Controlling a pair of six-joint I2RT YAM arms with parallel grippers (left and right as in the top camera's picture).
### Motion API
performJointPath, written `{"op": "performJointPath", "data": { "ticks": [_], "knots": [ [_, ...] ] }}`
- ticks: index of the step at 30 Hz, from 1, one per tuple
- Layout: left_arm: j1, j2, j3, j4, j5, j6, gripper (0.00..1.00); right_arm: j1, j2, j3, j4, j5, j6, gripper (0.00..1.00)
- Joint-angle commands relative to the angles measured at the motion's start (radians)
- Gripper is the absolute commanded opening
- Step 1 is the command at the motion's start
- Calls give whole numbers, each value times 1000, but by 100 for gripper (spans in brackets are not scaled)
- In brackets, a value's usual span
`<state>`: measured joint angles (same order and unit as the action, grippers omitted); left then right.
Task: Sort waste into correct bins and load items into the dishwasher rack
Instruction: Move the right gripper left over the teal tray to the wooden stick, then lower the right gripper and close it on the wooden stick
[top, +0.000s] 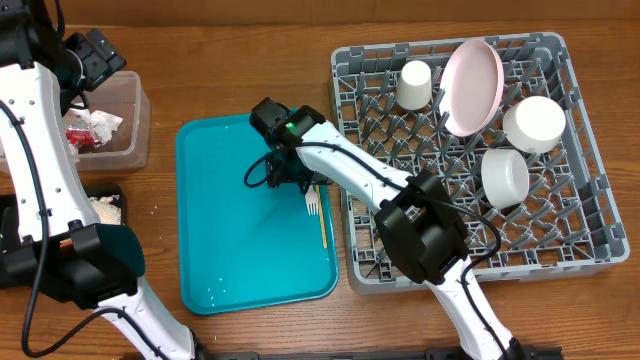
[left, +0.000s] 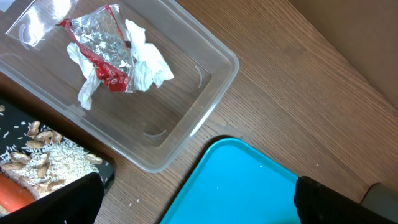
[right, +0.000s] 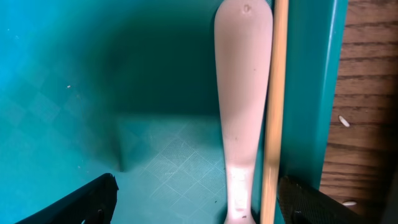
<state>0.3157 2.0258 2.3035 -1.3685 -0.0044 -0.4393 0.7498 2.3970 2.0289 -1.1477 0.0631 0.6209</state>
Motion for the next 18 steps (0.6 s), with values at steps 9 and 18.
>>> {"op": "performJointPath", "data": {
  "ticks": [9, 18],
  "knots": [
    [-2, 8, 2, 0, 4, -7, 100, 36, 2, -9, 32, -39, 12, 86],
    [-2, 8, 2, 0, 4, -7, 100, 60, 2, -9, 32, -50, 0, 86]
  ]
}}
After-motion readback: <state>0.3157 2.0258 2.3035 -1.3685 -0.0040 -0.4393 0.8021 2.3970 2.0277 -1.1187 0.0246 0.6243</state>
